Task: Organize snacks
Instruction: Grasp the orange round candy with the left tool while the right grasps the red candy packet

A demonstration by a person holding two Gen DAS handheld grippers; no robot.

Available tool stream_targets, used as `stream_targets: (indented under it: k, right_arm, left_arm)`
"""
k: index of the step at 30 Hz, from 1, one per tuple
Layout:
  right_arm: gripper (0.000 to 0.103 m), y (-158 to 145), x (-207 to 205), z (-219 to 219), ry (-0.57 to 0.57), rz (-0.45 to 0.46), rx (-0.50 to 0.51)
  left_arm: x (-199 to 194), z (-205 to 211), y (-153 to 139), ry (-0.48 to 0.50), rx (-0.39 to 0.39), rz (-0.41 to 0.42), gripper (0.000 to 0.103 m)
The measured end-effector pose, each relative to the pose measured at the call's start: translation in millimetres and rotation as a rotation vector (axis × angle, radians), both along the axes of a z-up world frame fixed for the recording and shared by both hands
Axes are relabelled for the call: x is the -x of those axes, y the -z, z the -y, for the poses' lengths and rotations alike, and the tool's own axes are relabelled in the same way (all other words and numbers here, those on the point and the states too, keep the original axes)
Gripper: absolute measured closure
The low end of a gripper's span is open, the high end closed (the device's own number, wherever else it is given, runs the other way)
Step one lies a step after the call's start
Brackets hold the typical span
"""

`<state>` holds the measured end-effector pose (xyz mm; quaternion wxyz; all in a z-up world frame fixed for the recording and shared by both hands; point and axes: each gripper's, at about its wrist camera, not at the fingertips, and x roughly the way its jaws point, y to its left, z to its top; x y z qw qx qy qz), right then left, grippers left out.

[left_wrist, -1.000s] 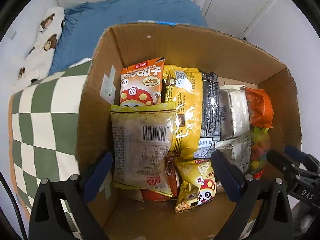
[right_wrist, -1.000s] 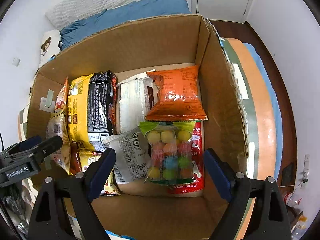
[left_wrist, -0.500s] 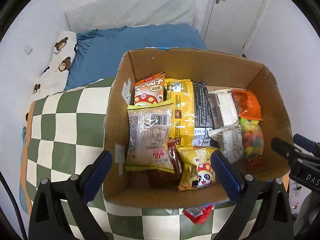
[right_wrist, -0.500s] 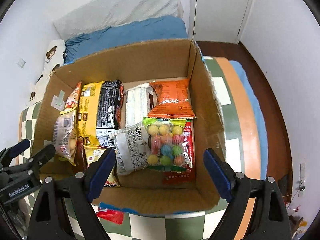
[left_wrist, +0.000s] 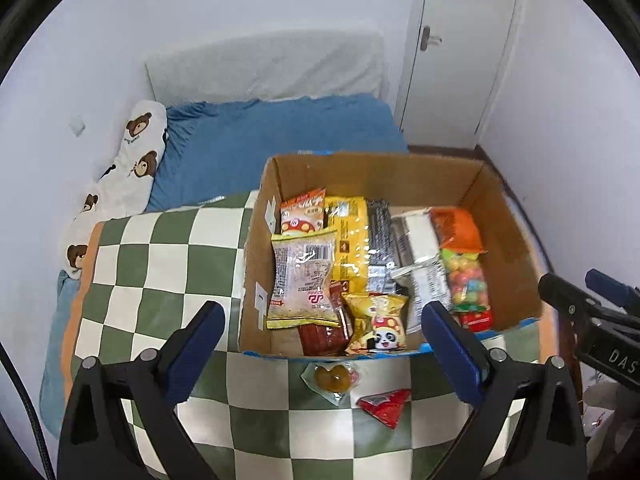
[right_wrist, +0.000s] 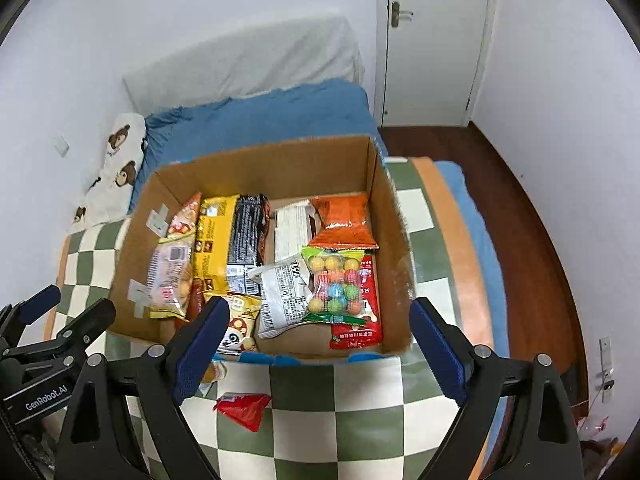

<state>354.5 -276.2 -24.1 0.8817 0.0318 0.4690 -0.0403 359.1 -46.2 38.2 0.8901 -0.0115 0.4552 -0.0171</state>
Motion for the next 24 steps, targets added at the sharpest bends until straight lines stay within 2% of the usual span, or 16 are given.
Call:
stream_targets:
  k: [9, 16, 19, 21, 24]
  right_arm:
    - [0.009, -53.2, 56.3, -7.3, 0.000, 0.125, 0.019]
    - [0.009, -72.6, 86.0, -8.6, 0.006, 0.173, 0.009]
    - [0.009, -65.0, 91.1, -5.6, 0.007, 0.140, -0.044]
    - [0.009, -48.9, 90.0, -4.7, 0.000, 0.081, -0.103]
    - [0.009, -6.2, 83.1, -8.2, -0.012, -0.037, -0.192]
  left_arm:
    - [40.9, 4.1, -38.9, 0.014, 0.009, 0.084, 0.002]
    - [67.7, 6.4, -49.5, 0.011, 0.013, 0.111, 0.002]
    - [70.5, -2.2, -35.2, -0.018, 0.014, 0.075, 0.002]
    - [70.4, -11.8, -15.7, -0.048, 0.004, 0.028, 0.002]
    - [67.5, -27.3, 21.4, -0.093, -0.028, -0.061, 0.002]
